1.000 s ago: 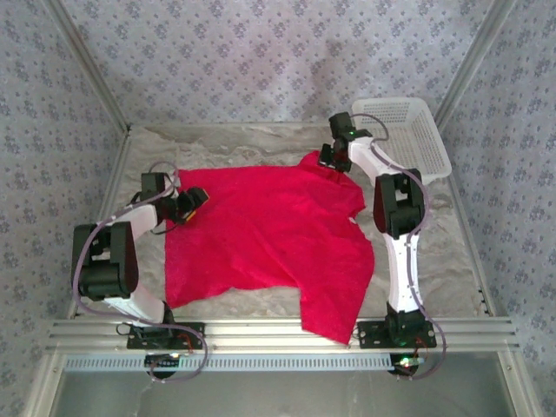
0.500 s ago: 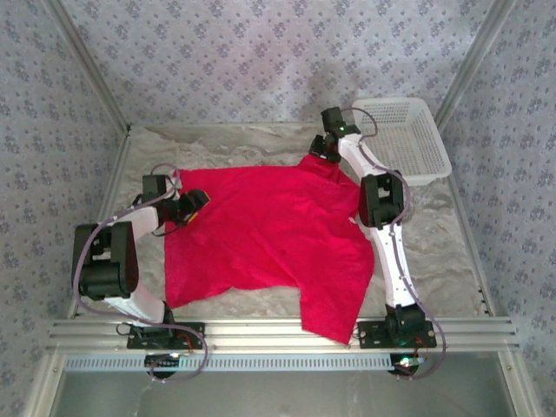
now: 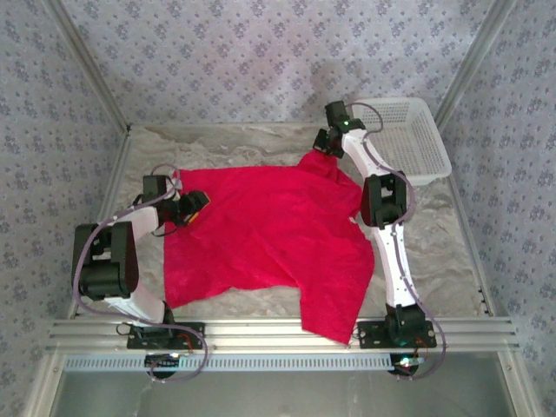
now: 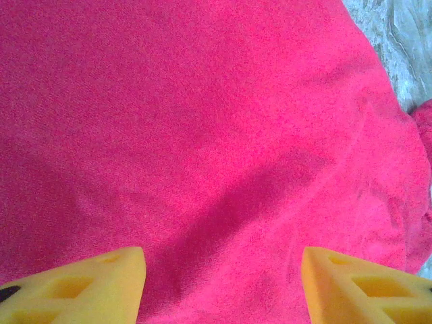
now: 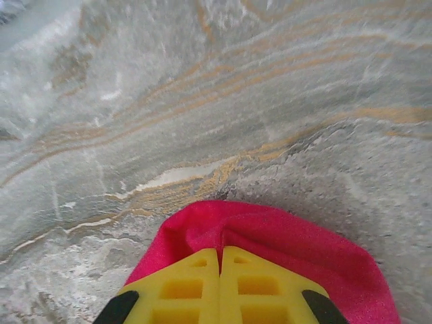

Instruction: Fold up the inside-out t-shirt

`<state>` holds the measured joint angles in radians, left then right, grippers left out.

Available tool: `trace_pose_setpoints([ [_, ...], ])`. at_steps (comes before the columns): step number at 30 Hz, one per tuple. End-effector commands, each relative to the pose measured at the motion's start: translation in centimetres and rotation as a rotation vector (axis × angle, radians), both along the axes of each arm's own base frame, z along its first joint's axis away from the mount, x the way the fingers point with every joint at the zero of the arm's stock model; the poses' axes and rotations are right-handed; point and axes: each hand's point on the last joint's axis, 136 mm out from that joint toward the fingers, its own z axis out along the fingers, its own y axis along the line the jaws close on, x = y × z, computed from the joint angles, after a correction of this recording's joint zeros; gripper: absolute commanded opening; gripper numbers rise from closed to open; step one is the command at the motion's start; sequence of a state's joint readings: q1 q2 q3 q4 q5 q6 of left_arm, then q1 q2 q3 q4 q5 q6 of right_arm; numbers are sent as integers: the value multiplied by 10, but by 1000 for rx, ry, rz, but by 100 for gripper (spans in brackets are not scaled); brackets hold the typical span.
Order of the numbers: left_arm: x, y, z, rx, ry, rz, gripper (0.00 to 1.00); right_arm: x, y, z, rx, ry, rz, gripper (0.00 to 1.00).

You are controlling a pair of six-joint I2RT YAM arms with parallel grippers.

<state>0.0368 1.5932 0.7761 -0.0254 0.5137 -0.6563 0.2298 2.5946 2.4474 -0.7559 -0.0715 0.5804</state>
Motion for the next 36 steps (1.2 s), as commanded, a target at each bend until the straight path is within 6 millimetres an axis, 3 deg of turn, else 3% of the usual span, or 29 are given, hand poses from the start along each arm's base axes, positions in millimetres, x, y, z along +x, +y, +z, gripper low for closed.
trace_pose_setpoints([
  [1, 0, 1, 0, 17, -1, 2, 62, 9, -13, 107, 62, -197, -41, 0],
  [2, -2, 4, -5, 33, 14, 12, 62, 13, -20, 122, 70, -244, -60, 0],
  [5, -10, 23, -23, 50, 69, 77, 59, 19, -37, 137, 83, -314, -119, 0],
  [9, -20, 45, -35, 28, 92, 161, 55, 27, -47, 115, 115, -269, -168, 2],
  [12, -23, 47, -31, 32, 82, 166, 55, 26, -48, 96, 119, -196, -168, 18],
  [14, -22, 47, -24, 32, 66, 167, 55, 23, -40, 94, 130, -184, -135, 42],
  [16, -19, 47, -17, 35, 51, 168, 55, 19, -31, 96, 125, -182, -101, 55],
  [21, -12, 39, 0, 37, 14, 145, 55, 4, -18, 91, 71, -147, -55, 55],
  [27, -8, 29, 9, 46, -6, 119, 55, -10, -7, 52, -58, -85, 10, 44],
  [31, -9, 29, 8, 52, -3, 113, 55, -17, -7, 23, -119, -30, 25, 46],
  [36, -9, 30, 7, 56, -1, 115, 55, -25, -13, 5, -169, 13, 27, 49],
])
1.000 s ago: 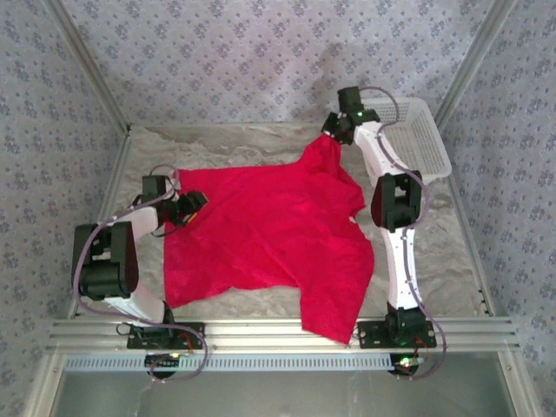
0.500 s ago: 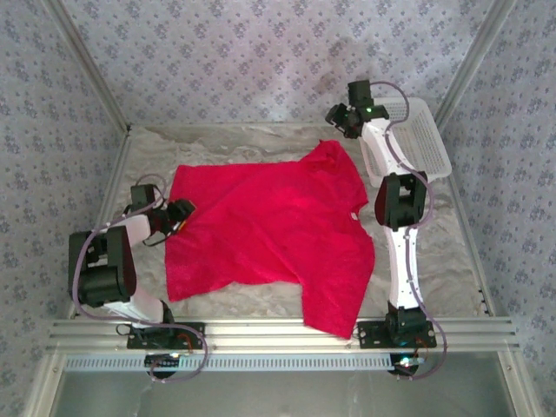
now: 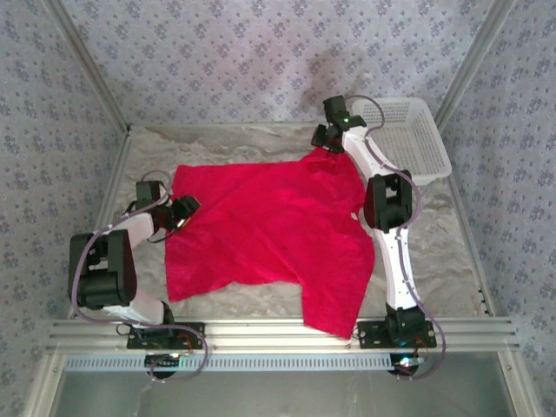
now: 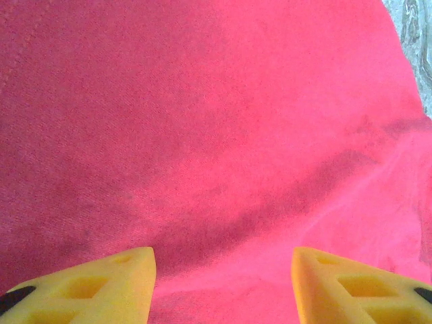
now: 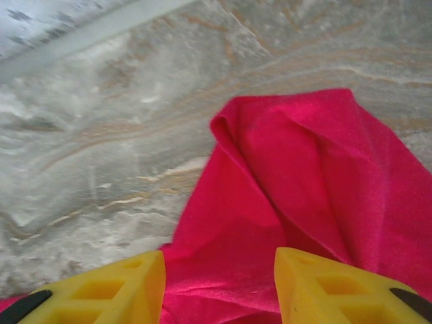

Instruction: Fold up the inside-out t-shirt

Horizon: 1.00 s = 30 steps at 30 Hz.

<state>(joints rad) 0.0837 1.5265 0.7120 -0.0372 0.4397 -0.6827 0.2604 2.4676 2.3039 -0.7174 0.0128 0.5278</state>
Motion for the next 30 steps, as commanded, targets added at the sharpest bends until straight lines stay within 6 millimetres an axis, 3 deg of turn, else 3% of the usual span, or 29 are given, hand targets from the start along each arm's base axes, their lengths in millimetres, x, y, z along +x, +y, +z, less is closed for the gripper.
trace_pose_setpoints([
  [1, 5, 2, 12, 14, -23, 4, 55, -12, -14, -23, -80, 64, -3, 49],
  [12, 6, 1, 8, 11, -16, 2, 54, -19, -7, -45, -58, 99, -7, 45],
  [16, 6, 1, 7, 13, -14, 1, 54, -17, -6, -43, -57, 99, -10, 10],
  [18, 6, 1, 7, 14, -13, 0, 54, -15, -7, -35, -58, 88, -12, 0],
  [21, 7, 1, 5, 17, -11, 0, 53, -12, 0, -7, -38, 42, -3, 0],
  [24, 7, 0, 2, 16, -5, -4, 53, -3, 20, 35, 71, -70, 28, 0],
  [26, 7, -1, 1, 15, -1, -5, 53, 14, 40, 68, 192, -203, 76, 0],
  [29, 6, -2, -1, 14, 1, -8, 53, 42, 62, 91, 324, -354, 131, 0],
  [30, 6, -3, -1, 11, 1, -8, 53, 51, 67, 91, 352, -370, 142, 6],
])
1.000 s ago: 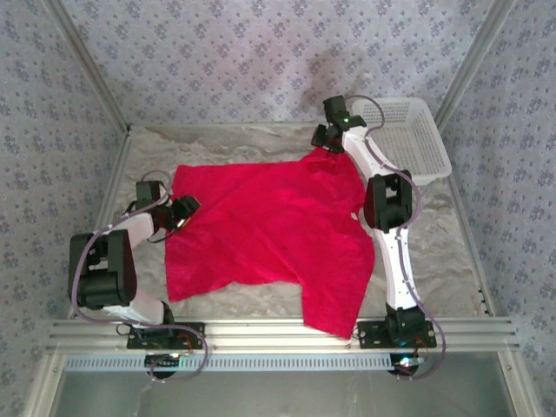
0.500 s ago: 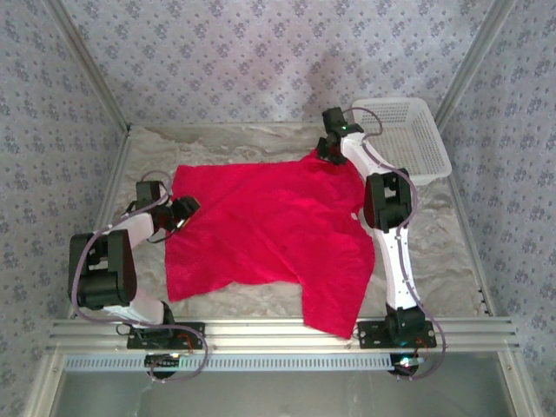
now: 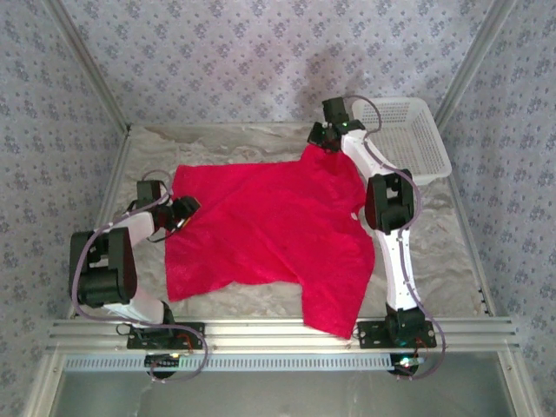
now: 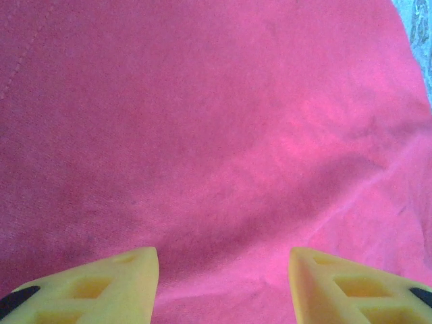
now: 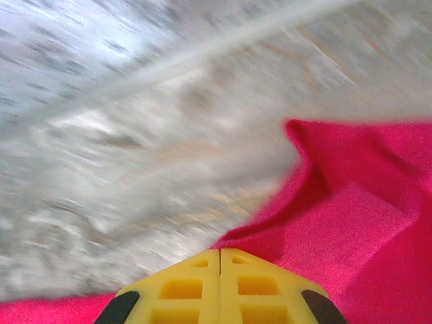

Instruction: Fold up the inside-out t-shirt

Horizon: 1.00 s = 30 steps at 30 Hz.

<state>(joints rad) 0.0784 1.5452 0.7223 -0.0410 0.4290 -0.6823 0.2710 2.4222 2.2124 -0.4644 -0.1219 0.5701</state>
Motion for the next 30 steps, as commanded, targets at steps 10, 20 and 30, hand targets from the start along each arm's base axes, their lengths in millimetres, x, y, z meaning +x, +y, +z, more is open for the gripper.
trace_pose_setpoints([
  [10, 6, -8, 24, -2, -61, -7, 54, 6, 30, 24, 242, 33, 91, 68],
  [20, 49, -23, 57, -32, -202, -16, 54, -98, -19, -26, -63, 222, 63, 67],
  [30, 102, -7, 3, -76, -93, 64, 52, -133, -40, -96, -154, 384, 35, 68],
])
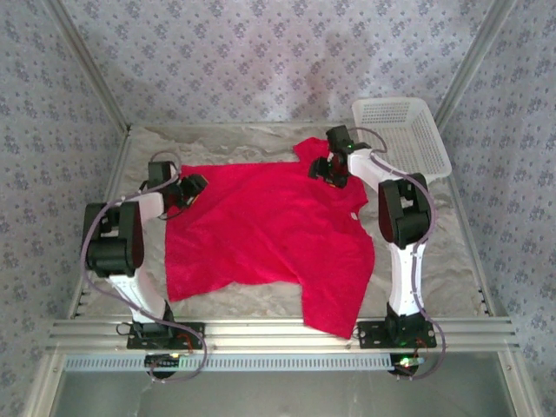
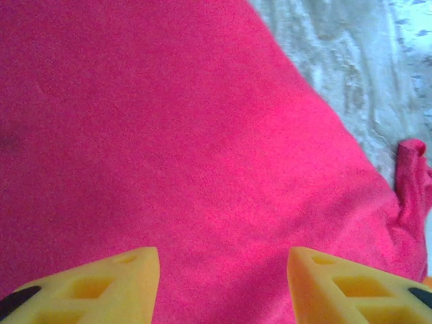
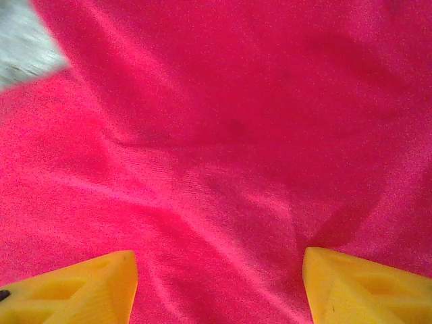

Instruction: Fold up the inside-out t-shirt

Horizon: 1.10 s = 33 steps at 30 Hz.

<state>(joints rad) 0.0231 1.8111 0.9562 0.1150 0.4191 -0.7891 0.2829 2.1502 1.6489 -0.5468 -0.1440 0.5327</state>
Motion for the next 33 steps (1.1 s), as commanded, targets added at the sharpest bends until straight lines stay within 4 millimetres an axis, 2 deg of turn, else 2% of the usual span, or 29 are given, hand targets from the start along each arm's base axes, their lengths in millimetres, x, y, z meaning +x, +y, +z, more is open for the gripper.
trace_pose_setpoints([
  [1, 20, 13, -6, -32, 0, 47, 51, 5, -14, -21, -61, 32, -17, 68],
  [8, 46, 25, -38, 12, 62, 51, 52, 39, -11, -62, -83, 80, -29, 68],
  [11, 62, 29, -46, 26, 72, 53, 53, 62, -5, -68, -68, 64, -43, 68],
  [14, 84, 30, -52, 33, 73, 39, 52, 93, -3, -62, -40, 14, -67, 68],
  [16, 95, 36, -50, 49, 65, 39, 52, 110, -4, -51, -22, -21, -75, 69],
  [18, 105, 43, -39, 69, 39, 40, 52, 123, -8, -29, -7, -62, -85, 69],
  [20, 109, 49, -20, 106, 3, 31, 53, 127, -12, -4, -4, -99, -78, 69],
  [22, 108, 54, 5, 164, -33, 15, 54, 126, -14, 25, -3, -138, -61, 70],
  [25, 93, 56, 50, 269, -105, 15, 55, 113, -7, 68, 14, -196, -3, 70],
  [27, 73, 53, 78, 349, -157, 23, 58, 94, 4, 94, 14, -231, 56, 70],
  [29, 50, 49, 100, 440, -203, 25, 62, 73, 12, 111, -5, -259, 109, 70],
  [31, 24, 48, 120, 522, -258, 36, 70, 50, 18, 126, -38, -289, 153, 71],
  [32, 14, 49, 125, 542, -278, 41, 76, 39, 19, 127, -53, -292, 171, 72],
  [33, 2, 50, 130, 552, -301, 51, 87, 27, 21, 129, -63, -298, 187, 72],
])
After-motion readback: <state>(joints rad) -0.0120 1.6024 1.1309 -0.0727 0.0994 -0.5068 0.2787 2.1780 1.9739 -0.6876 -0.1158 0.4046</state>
